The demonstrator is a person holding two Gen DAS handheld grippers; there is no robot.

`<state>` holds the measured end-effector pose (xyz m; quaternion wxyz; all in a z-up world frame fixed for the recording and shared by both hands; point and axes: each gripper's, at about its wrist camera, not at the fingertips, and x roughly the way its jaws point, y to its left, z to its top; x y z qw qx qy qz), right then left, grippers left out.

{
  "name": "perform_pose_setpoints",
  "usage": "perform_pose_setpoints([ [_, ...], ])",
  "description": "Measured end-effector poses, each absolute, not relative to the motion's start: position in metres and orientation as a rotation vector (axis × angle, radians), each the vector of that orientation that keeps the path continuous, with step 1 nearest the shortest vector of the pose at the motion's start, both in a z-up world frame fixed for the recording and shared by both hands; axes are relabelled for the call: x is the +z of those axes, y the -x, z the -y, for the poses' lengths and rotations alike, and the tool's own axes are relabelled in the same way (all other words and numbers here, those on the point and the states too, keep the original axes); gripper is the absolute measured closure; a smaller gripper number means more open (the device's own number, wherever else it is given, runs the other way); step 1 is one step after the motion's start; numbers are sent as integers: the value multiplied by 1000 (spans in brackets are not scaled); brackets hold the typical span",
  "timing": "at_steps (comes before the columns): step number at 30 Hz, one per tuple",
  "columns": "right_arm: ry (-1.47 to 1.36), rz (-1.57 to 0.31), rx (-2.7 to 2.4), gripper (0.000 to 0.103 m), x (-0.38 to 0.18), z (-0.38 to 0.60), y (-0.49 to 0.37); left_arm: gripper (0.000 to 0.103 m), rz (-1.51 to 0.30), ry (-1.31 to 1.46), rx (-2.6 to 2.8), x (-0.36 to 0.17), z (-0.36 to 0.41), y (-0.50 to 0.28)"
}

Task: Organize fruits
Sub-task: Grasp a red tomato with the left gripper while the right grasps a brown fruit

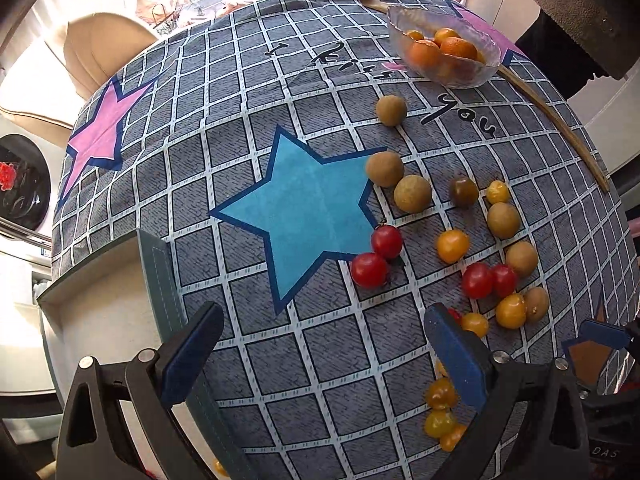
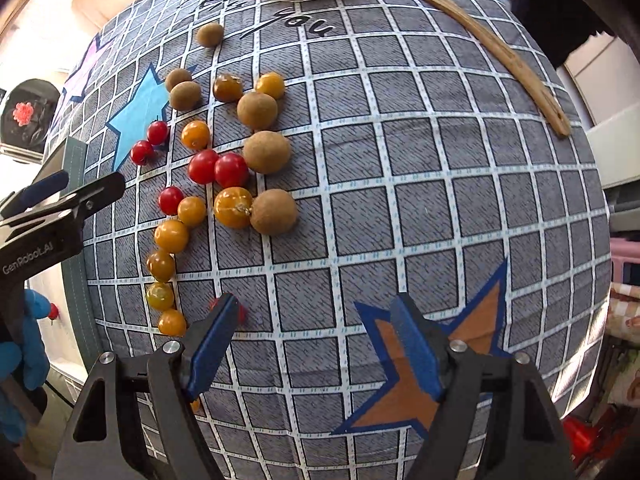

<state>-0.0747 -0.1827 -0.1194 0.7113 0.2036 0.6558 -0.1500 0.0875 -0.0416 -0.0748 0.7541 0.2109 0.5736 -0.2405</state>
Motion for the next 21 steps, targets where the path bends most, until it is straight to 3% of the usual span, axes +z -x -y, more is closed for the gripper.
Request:
perform_pose_setpoints([
  [3,-410,-1461,-298,37,-125,177,57,27,-1289,-479,-519,-89,49,-92],
  [10,-366,-1445,-257,42,-135,167,8,30,-1292,-461,-521,-98,59,-97],
  [12,-362,-1437,-249,43,-136,157,-10,44,-1296,-443,-537,-96,62,-98],
  [14,-355,-1429,-244,52,-137,158,-20,55,-1301,-428,-549,-95,65,-97],
  [16,-346,-1426,-239,74,-136,157,-25,71,-1297,-425,-552,-93,69,-96],
  [17,-353,-1428,-236,74,-136,157,-30,80,-1299,-424,-553,-92,70,-95],
  [21,-401,-1398,-213,74,-134,160,-45,80,-1321,-383,-573,-89,68,-95],
])
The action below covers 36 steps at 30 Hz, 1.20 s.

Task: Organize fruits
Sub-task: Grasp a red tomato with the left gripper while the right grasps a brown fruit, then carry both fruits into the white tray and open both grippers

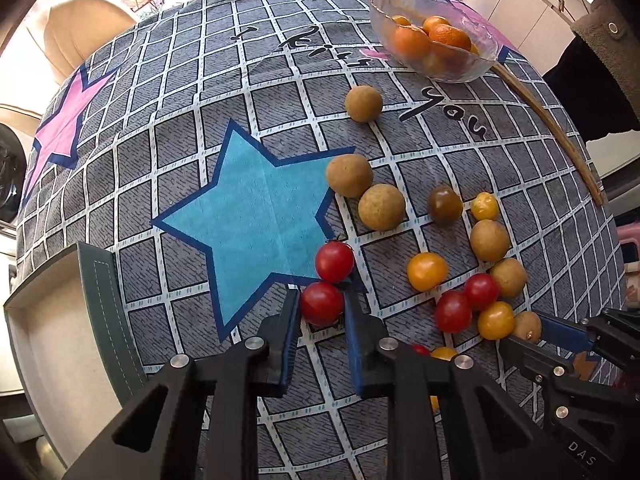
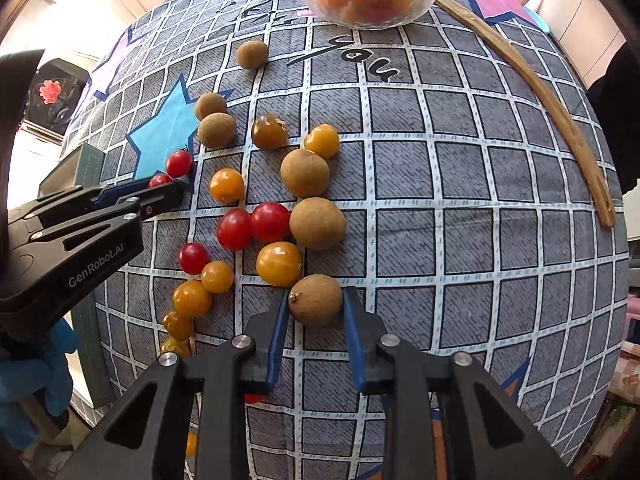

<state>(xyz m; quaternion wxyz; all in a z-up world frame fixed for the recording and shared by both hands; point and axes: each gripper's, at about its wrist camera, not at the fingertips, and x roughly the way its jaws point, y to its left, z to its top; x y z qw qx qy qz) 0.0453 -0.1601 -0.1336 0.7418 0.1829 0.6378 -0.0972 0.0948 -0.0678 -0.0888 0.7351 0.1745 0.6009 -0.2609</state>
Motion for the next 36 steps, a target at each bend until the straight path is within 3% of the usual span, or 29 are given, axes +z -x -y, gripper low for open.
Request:
perform_pose_setpoints([
  [22,-443,-1378,-142,74,-97,129,-6,80,-1271,-234,-505,-22,-42,-65],
  [36,-326,-1393,87,74,-86,20,-89,80,-1257,-249,-228,-38,-163,-91],
])
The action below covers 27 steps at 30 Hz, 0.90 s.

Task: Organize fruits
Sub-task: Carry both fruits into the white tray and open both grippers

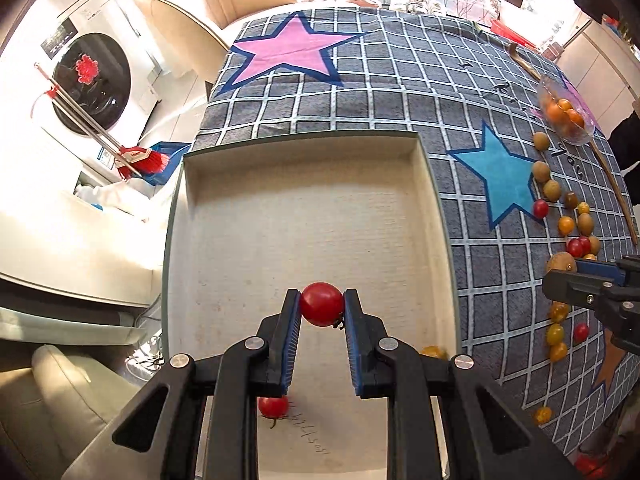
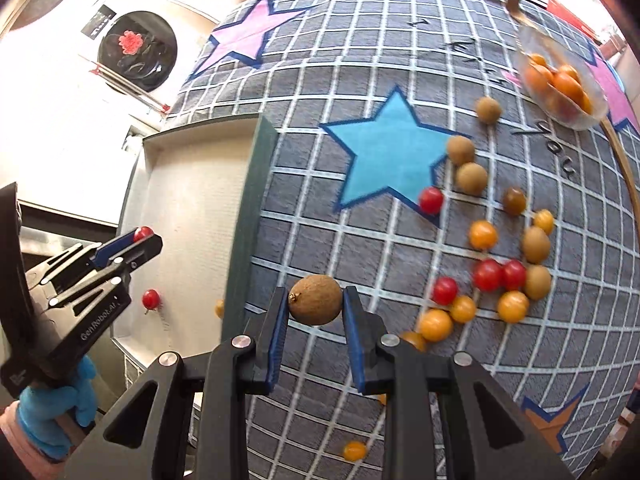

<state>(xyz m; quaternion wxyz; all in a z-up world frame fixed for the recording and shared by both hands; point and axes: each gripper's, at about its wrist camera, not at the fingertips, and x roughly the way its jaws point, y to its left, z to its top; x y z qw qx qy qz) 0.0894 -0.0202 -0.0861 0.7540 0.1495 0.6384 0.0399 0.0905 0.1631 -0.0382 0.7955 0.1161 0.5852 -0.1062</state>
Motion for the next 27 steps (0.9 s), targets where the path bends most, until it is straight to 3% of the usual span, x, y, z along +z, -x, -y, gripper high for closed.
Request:
perform_pose_setpoints([
  [11,-286,-1436,198,74,-113,-54,-169,80,-1321,-199,-134,-70,-200,-109],
  [23,-202,-1512,166,73,-150,-74,-192,80,-1340,-213,-166,-84,-199,-103],
  [25,-190,-1510,166,73,-151,-78,-194,69,-1341,-232,-156,-85,-199,-103],
  [27,-199,-1514,167,71,-151,-78,-195,17,-1318,-243,-137,-81,-201,-102],
])
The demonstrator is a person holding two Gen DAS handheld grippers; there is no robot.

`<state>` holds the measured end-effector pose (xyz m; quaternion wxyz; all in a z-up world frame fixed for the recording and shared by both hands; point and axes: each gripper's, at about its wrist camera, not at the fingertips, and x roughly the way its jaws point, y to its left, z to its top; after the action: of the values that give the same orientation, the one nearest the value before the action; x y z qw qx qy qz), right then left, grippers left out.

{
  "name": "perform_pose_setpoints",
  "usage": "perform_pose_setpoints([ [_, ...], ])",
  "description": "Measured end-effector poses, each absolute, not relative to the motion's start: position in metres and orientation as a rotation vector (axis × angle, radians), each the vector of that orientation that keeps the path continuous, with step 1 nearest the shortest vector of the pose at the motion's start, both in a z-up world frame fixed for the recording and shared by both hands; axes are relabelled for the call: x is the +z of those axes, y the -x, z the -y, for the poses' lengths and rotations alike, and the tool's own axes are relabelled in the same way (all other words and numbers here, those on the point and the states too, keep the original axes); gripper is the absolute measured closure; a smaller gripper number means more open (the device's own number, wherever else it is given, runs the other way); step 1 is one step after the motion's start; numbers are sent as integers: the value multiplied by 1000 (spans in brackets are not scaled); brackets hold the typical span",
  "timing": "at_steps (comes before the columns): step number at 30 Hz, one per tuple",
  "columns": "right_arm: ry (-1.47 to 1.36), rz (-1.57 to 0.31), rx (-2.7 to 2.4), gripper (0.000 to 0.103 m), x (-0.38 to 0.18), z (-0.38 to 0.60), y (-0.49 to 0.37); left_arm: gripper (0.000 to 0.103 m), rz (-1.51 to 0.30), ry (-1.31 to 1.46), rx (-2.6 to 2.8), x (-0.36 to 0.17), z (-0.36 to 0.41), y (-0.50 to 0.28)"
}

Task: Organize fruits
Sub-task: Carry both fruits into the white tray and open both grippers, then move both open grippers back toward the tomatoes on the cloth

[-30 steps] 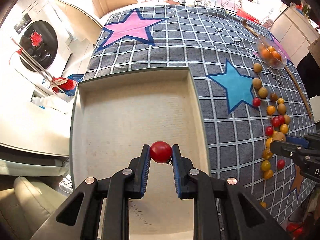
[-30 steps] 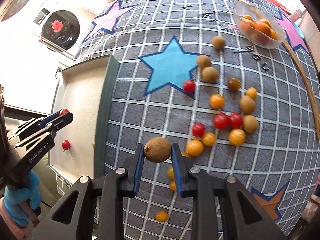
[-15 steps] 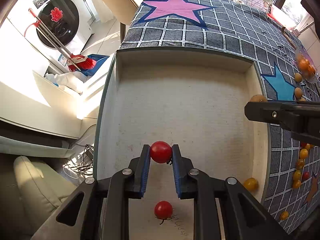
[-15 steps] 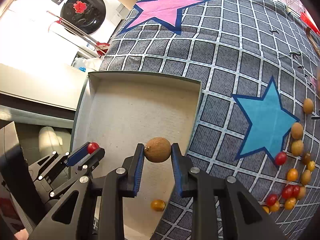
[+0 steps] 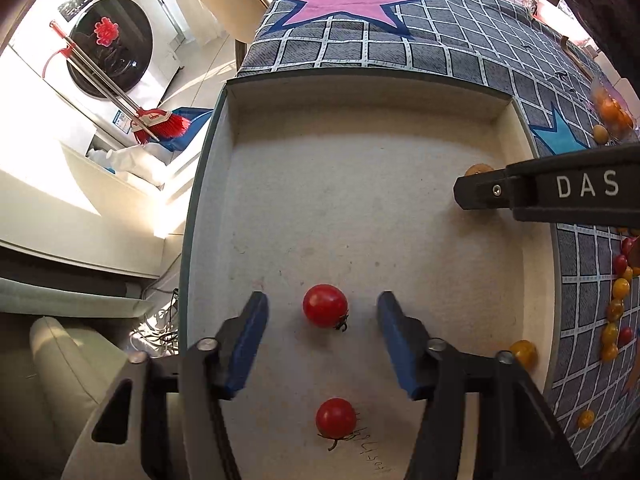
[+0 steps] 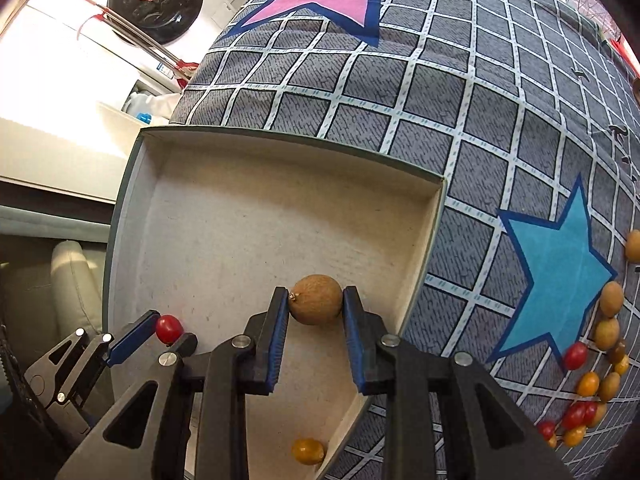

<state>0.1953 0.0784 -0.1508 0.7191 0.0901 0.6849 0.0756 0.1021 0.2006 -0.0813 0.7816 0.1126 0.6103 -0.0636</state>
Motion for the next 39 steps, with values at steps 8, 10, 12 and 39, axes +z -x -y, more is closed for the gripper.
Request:
perform_pose_setpoints([
  [8,-305,-1437,229,20,-111,-68,-198,13,-1290,-276,-156,-64,-199,-95],
  [10,-325,-1400,228,20,-95,-62,-194,13,-1287,-283,-167,-57,-198,-90],
  [12,-336,-1375,206,20,-80,-52,-187,13,-1286,-297,-183,-51,-195,-84],
  [39,-513,-1520,-323,20,-110,156,53,13,-1369,-407,-580,-57,7,-21],
])
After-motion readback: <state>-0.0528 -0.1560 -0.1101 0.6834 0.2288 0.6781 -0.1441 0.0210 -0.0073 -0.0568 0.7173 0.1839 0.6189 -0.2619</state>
